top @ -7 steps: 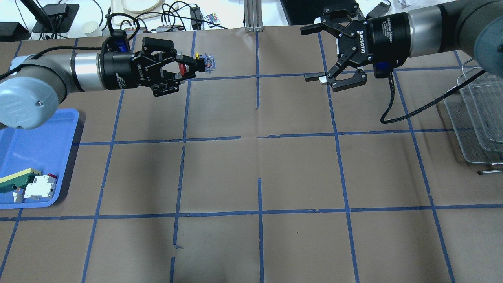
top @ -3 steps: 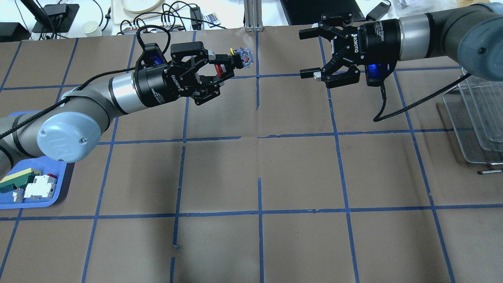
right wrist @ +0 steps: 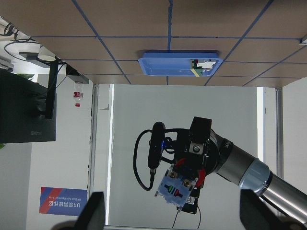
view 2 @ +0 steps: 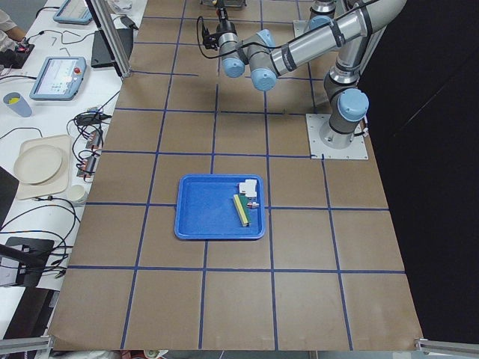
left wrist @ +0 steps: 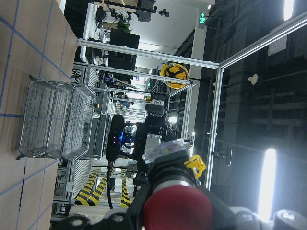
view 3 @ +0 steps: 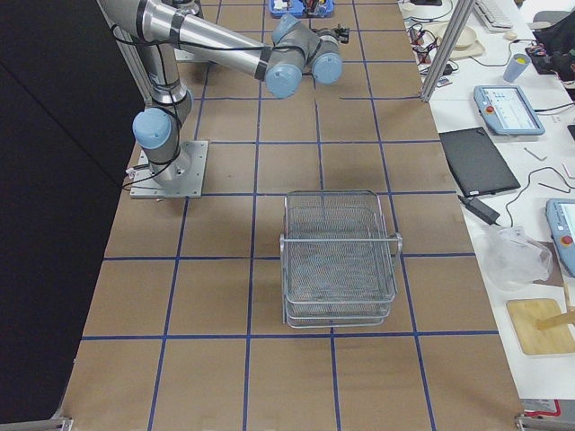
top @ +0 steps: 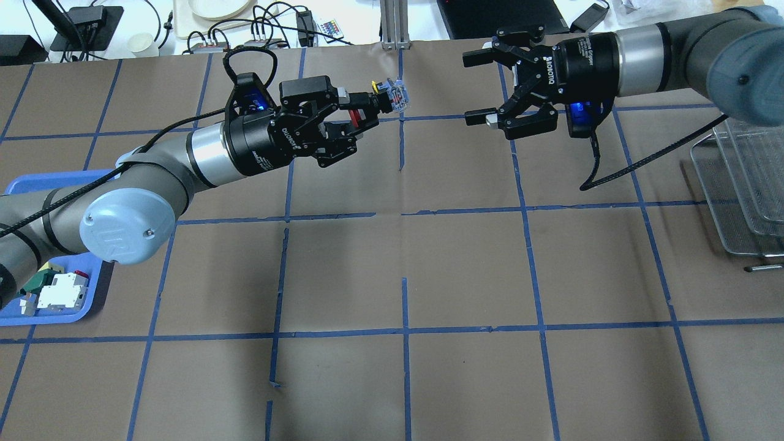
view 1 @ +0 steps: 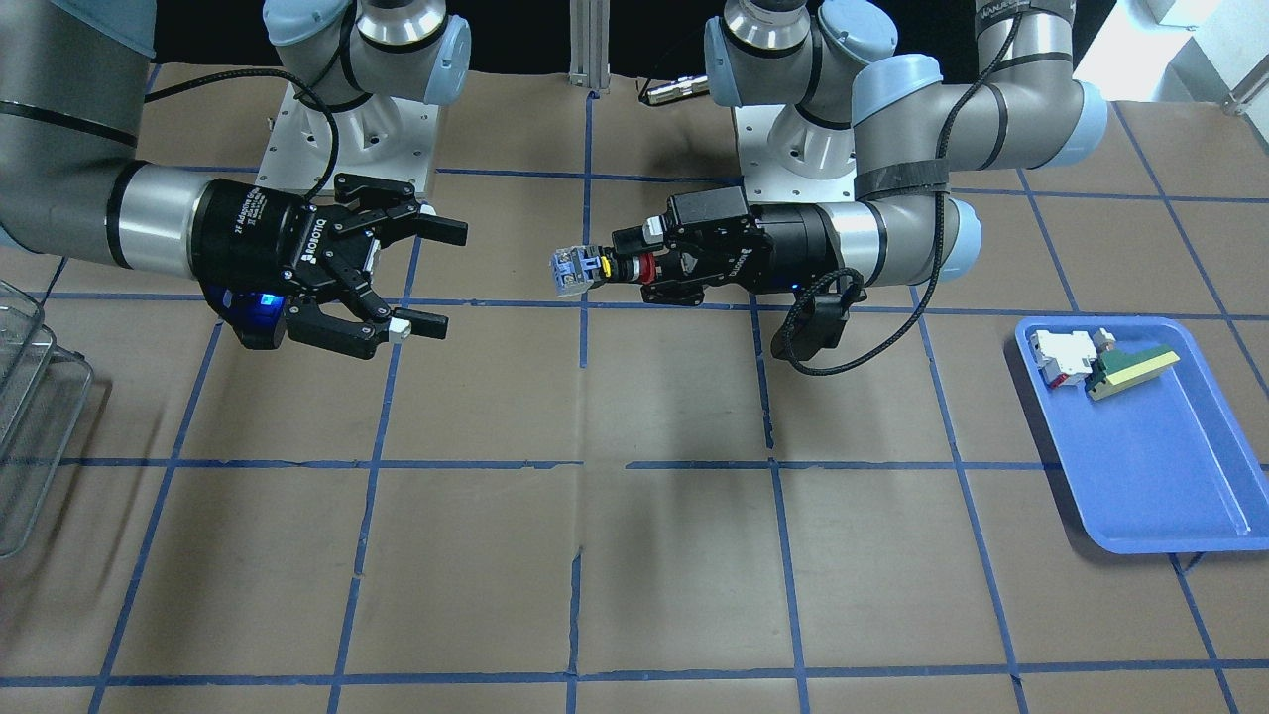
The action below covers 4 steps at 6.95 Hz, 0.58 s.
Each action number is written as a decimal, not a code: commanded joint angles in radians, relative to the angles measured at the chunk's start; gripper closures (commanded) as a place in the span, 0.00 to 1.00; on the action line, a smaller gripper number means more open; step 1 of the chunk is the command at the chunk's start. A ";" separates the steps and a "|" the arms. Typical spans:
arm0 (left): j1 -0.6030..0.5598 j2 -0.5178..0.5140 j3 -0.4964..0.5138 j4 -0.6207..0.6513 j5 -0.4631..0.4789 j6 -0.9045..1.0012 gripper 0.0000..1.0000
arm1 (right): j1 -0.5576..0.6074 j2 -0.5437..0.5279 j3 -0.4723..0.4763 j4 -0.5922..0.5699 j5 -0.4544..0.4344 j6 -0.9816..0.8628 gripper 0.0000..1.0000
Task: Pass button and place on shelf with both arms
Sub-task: 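Lift the button with the left gripper toward the center while the right gripper approaches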
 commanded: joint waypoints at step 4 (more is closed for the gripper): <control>-0.065 -0.003 -0.023 0.097 -0.033 0.138 0.77 | 0.088 0.005 -0.009 -0.044 0.005 0.140 0.00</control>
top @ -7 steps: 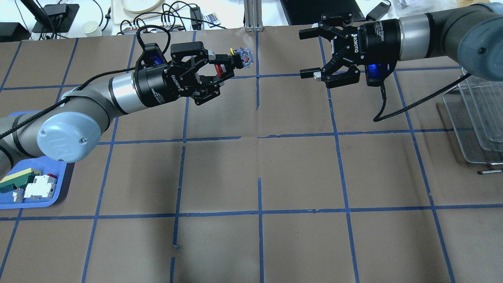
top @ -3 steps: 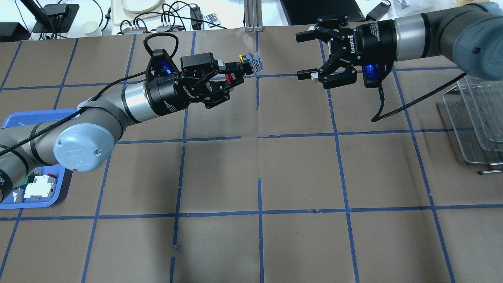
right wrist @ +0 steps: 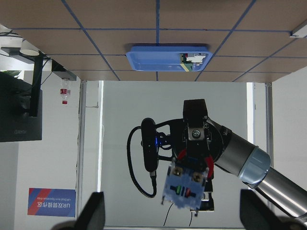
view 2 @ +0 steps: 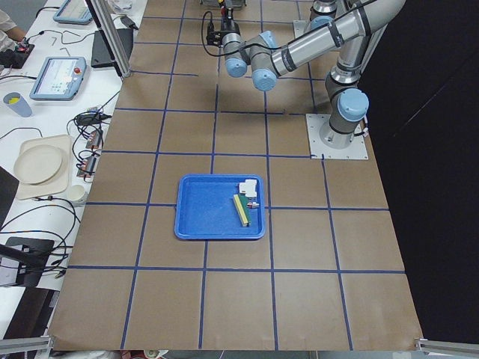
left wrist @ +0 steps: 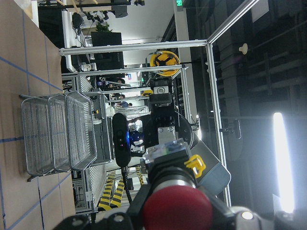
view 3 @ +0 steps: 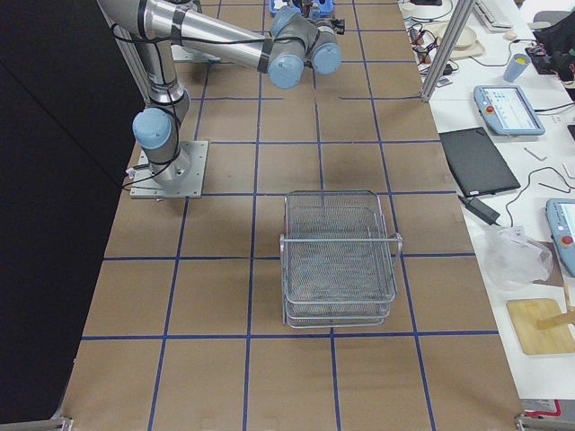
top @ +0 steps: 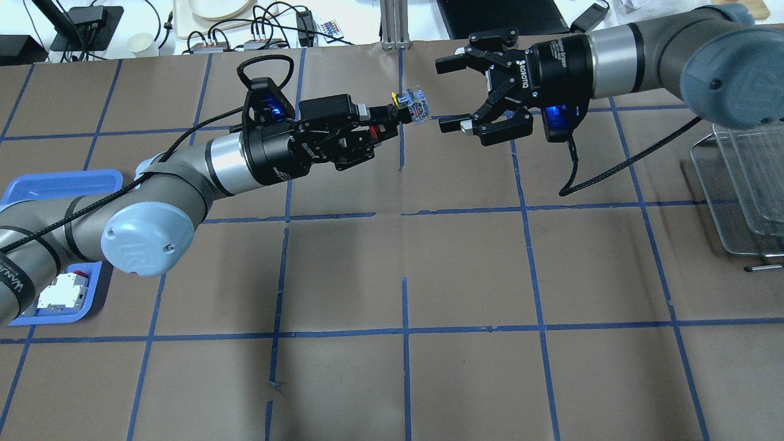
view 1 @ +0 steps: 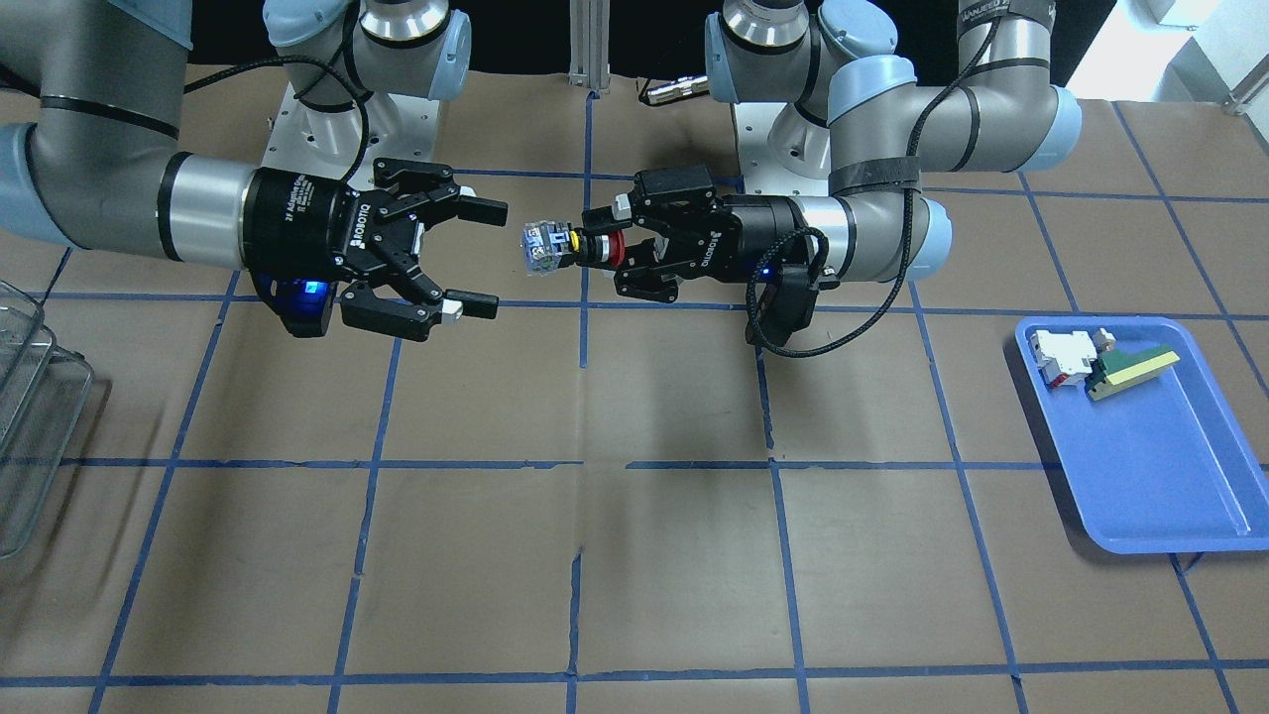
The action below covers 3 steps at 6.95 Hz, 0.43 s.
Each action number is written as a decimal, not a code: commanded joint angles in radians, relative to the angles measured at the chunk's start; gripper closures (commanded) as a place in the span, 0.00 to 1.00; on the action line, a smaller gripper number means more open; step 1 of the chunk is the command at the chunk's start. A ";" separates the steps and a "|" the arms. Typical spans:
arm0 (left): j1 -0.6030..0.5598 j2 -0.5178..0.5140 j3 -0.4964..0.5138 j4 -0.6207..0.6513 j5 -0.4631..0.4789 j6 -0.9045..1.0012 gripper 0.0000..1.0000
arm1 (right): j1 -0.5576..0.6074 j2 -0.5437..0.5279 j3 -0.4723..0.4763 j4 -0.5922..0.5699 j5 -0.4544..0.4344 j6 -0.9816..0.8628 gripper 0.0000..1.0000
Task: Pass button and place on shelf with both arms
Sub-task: 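Close the right gripper on the button held by the left gripper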
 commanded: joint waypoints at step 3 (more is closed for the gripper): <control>-0.010 -0.004 -0.003 0.026 -0.008 0.005 0.76 | 0.002 -0.005 -0.005 -0.033 -0.099 0.082 0.00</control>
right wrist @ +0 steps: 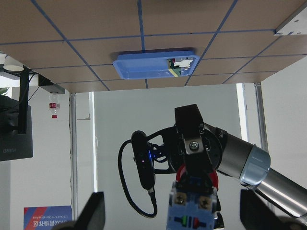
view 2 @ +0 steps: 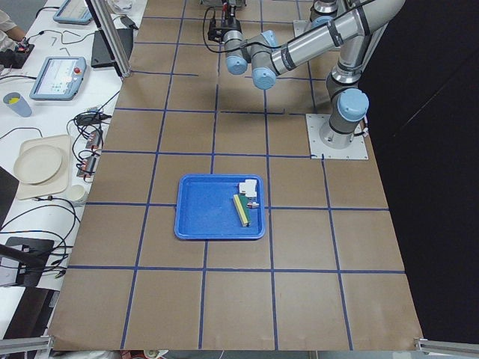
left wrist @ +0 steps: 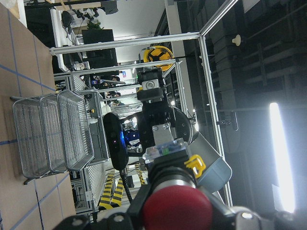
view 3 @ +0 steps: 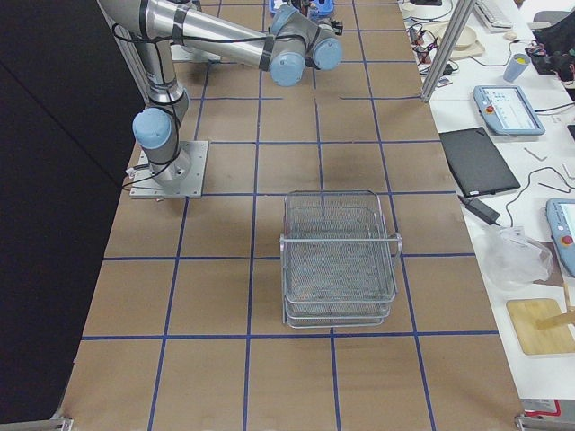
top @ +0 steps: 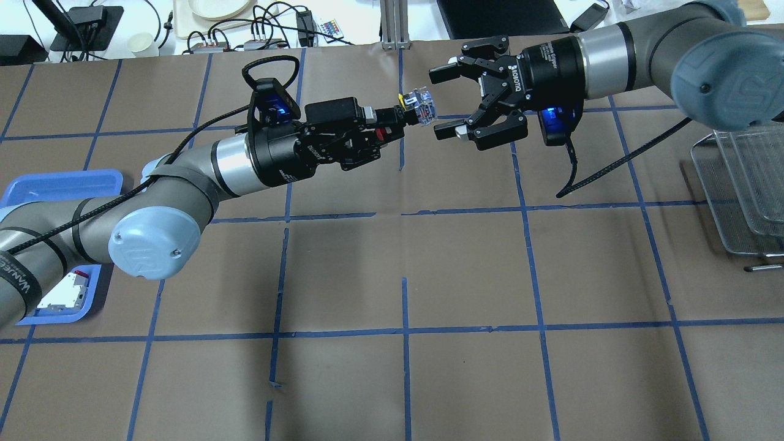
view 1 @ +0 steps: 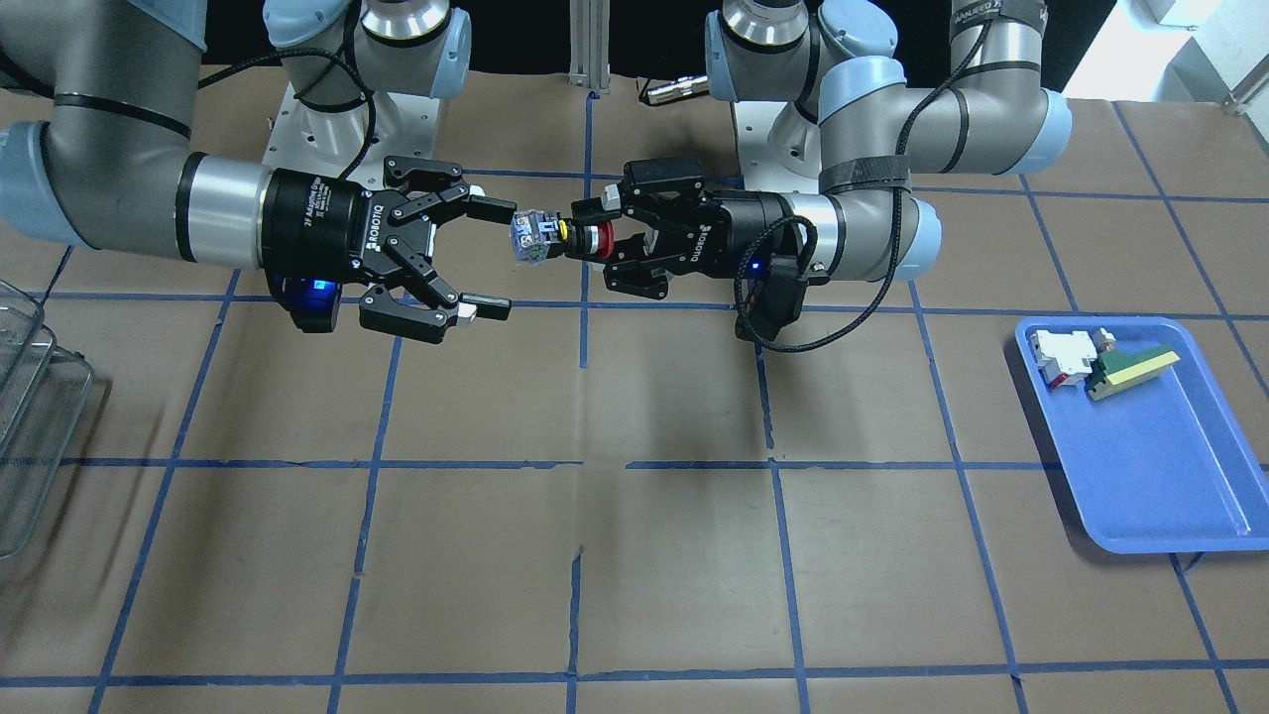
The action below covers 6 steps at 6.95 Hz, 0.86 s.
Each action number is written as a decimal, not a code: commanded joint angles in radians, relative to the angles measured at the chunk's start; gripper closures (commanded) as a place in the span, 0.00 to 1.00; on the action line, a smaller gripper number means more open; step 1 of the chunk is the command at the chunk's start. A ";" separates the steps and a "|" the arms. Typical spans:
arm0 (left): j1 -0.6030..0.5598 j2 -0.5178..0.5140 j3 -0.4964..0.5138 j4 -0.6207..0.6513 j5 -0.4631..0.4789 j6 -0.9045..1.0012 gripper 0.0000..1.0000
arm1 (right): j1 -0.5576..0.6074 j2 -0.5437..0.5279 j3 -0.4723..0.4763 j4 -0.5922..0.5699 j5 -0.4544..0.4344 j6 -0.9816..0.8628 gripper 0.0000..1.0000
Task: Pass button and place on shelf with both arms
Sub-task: 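Close the right gripper on the button held by the left gripper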
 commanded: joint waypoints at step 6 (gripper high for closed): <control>-0.001 -0.005 -0.001 0.013 -0.002 -0.007 0.76 | 0.011 -0.056 0.009 -0.017 -0.020 0.065 0.00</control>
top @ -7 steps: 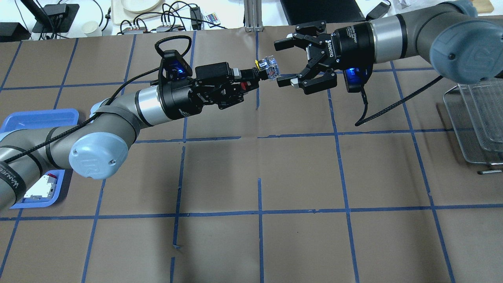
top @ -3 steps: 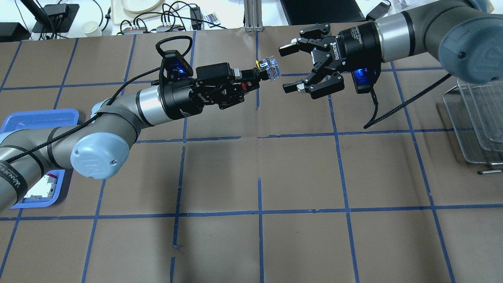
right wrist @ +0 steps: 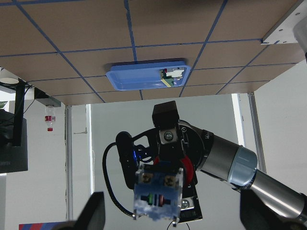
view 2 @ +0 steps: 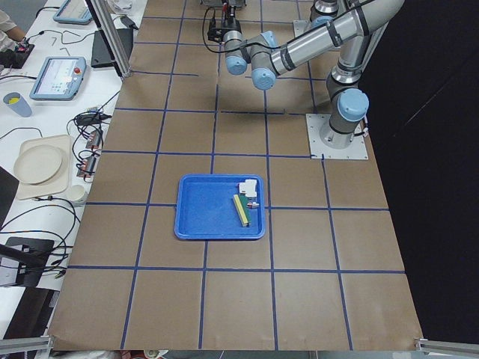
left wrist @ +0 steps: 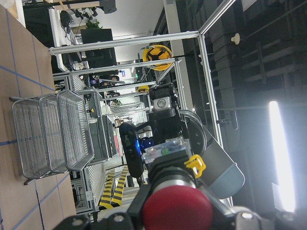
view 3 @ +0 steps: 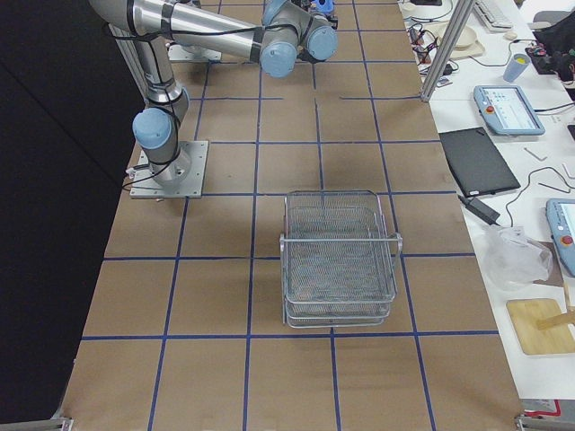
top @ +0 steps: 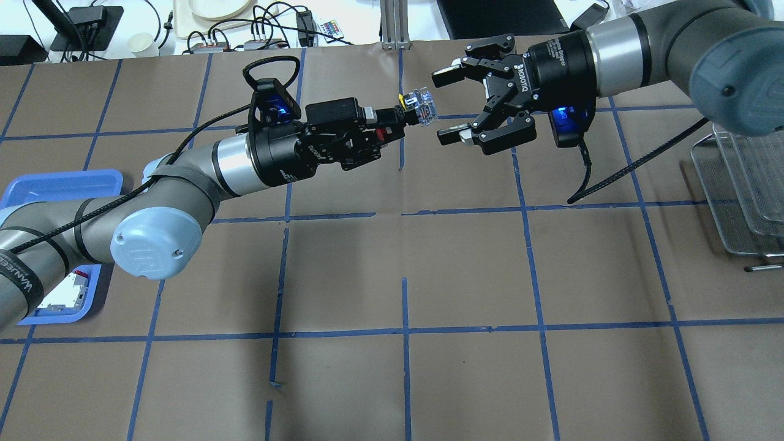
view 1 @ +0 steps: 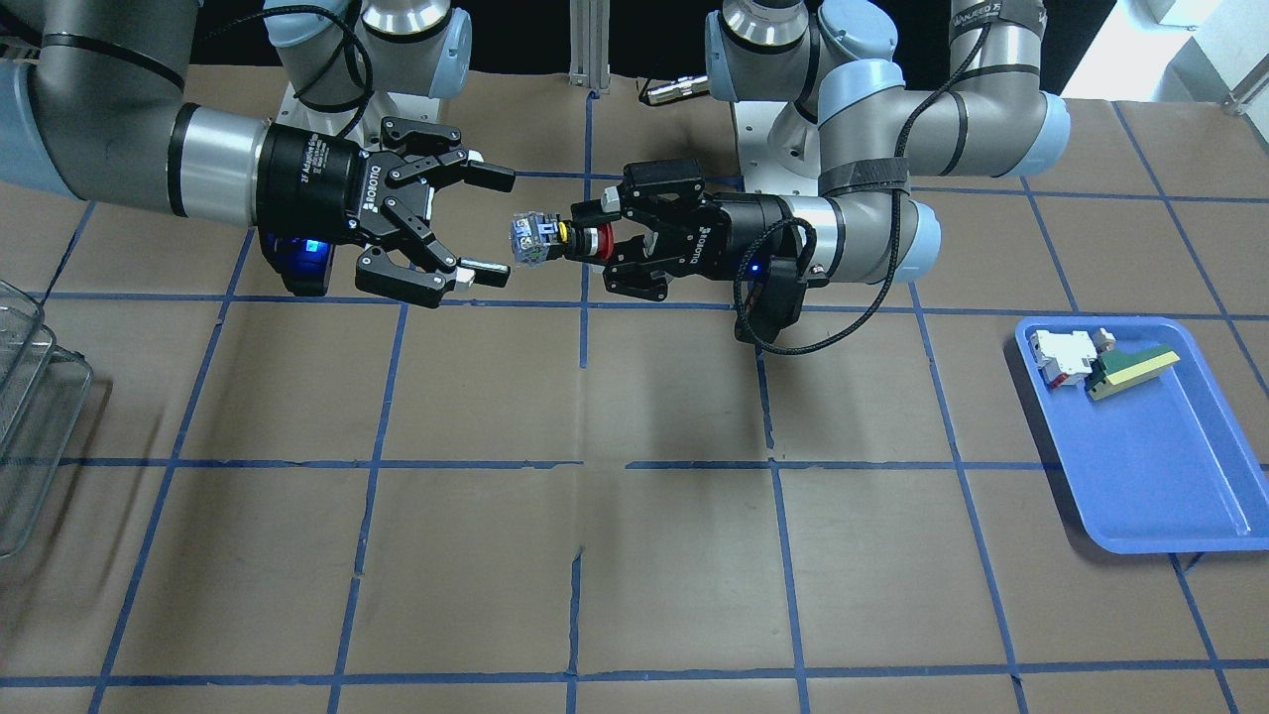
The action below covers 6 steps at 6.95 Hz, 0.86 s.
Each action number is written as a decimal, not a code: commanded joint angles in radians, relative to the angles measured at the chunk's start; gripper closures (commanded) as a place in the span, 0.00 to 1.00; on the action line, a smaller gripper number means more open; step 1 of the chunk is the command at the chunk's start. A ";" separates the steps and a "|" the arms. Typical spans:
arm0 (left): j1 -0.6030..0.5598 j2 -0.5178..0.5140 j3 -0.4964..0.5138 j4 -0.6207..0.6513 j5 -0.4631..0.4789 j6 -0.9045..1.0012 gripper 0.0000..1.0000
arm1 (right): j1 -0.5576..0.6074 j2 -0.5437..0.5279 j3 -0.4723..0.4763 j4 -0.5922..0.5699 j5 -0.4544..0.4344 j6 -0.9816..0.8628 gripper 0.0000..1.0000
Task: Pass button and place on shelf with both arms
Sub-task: 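Close the right gripper on the button held by the left gripper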
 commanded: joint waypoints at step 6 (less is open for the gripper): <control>0.000 -0.002 -0.002 -0.004 -0.006 -0.002 0.77 | 0.033 0.006 0.005 -0.013 -0.007 0.008 0.17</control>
